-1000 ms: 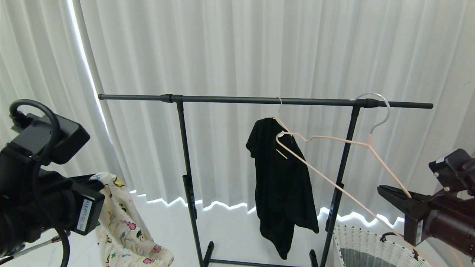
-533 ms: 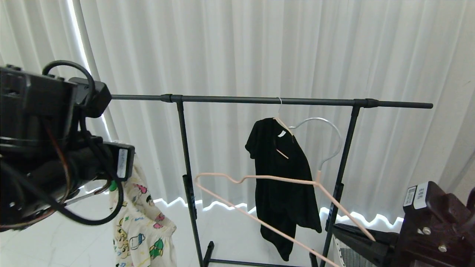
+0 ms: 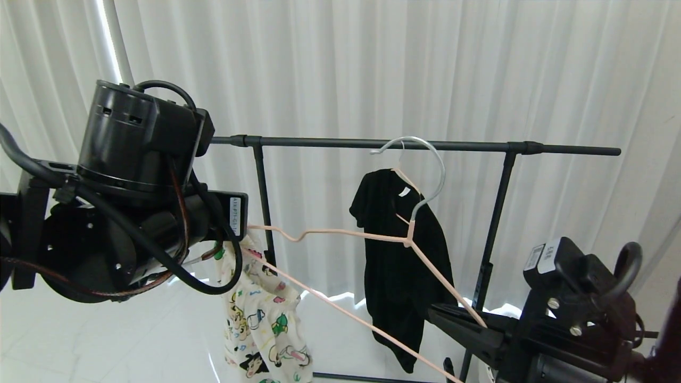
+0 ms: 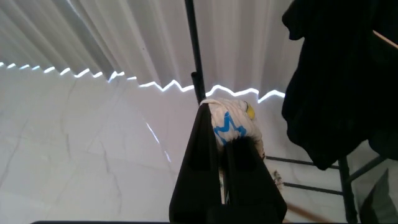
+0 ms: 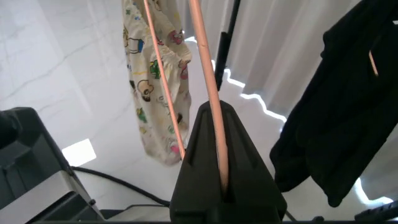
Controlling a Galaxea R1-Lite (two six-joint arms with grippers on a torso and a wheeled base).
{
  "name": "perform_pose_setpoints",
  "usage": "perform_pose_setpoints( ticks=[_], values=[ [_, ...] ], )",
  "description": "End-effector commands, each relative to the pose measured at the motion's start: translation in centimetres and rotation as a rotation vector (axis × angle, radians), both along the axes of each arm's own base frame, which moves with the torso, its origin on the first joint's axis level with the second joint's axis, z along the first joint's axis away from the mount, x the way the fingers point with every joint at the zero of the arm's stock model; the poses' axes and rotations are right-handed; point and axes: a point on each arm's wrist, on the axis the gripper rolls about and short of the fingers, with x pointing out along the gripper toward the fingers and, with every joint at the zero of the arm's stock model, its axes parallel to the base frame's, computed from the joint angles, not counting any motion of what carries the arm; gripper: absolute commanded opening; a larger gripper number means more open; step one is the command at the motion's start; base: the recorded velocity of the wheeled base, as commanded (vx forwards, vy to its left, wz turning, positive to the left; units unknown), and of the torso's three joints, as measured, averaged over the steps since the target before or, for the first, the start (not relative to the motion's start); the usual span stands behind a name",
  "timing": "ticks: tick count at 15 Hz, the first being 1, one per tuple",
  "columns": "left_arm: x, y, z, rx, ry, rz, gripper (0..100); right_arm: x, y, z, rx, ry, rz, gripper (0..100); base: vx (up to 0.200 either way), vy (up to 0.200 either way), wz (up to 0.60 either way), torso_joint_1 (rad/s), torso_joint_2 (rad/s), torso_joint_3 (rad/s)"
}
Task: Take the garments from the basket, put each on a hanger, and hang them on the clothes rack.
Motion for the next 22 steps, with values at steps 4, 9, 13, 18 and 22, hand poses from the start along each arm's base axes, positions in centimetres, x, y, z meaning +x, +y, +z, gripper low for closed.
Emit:
perform_pose_setpoints(
  ticks=[4,9,13,18,22],
  values=[
    [-0.3,-0.8,-0.1,-0.005,0.006,-0.043,0,0.8,0.7,-0.8,-0.028,0.016,-0.018,0,0.000,0.000,0.00,0.000,0.00,0.000],
    [-0.4,-0.7,-0.1,-0.002,0.008,-0.043,0,2.7,3.1,-1.2,0.015,0.020,-0.114,0,0.000,0.000,0.00,0.000,0.00,0.000],
    [-0.5,-0.9,-0.2,0.000,0.010,-0.052,0,3.5,5.0,-1.3,0.022,0.022,-0.109,0,0.000,0.000,0.00,0.000,0.00,0.000],
    [-2.1,-2.2,0.5,-0.031,-0.010,-0.137,0,5.1,7.8,-1.7,0.024,0.024,-0.111,0,0.000,0.000,0.00,0.000,0.00,0.000],
    [-4.2,-2.2,2.0,-0.141,-0.003,-0.339,0,5.1,9.7,-2.5,0.011,0.032,-0.088,0,0.000,0.000,0.00,0.000,0.00,0.000]
  ],
)
